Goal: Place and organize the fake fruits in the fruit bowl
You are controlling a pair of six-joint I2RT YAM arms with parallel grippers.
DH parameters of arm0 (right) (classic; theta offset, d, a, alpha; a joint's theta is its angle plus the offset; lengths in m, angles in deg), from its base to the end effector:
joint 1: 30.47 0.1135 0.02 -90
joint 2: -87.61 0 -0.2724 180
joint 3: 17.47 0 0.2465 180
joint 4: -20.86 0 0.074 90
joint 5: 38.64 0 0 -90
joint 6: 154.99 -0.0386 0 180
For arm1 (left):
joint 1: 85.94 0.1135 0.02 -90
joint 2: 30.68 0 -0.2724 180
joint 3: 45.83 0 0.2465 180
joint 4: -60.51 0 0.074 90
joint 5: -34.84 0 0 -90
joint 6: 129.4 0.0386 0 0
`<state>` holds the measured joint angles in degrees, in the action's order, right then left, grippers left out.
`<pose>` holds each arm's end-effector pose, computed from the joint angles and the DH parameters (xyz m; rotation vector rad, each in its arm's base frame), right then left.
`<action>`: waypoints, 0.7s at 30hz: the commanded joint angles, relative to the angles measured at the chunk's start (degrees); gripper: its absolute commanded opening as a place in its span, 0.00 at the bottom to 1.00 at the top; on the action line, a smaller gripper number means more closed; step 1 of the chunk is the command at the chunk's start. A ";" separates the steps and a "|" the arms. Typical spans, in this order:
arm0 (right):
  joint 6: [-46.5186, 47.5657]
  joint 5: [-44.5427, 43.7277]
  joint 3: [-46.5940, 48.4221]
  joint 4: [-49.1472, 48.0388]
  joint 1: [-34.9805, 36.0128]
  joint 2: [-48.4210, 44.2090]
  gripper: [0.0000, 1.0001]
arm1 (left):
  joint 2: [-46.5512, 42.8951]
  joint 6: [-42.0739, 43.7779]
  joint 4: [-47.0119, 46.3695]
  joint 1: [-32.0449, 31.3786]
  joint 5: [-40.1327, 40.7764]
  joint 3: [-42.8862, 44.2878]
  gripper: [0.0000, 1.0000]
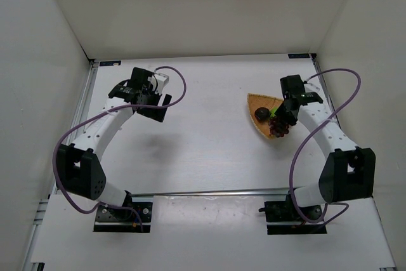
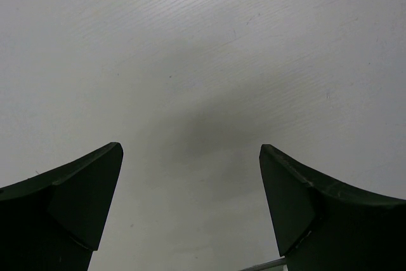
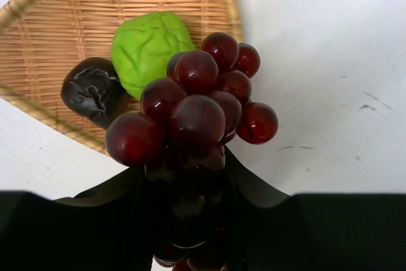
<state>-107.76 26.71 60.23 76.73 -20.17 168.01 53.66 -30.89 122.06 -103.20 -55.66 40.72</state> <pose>0.2761 0.0338 0.2774 0.8335 2.3210 -0.1718 0.2834 -0.0884 0.2972 0.5846 2.5415 -0.0659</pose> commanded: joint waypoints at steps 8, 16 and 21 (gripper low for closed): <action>-5.14 1.44 3.01 -4.16 0.24 7.49 0.24 | -2.07 -1.48 0.17 0.12 -1.09 -0.84 1.00; -4.61 1.44 5.12 -4.69 0.24 11.09 0.35 | -2.07 -1.48 0.17 0.12 -1.62 -1.36 1.00; -3.47 0.83 5.12 -2.94 0.24 11.09 0.87 | -2.07 -1.48 0.17 0.12 -1.62 -1.89 1.00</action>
<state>-111.38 28.84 62.85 73.38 -20.04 179.10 53.66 -31.94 122.39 -103.20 -56.07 39.74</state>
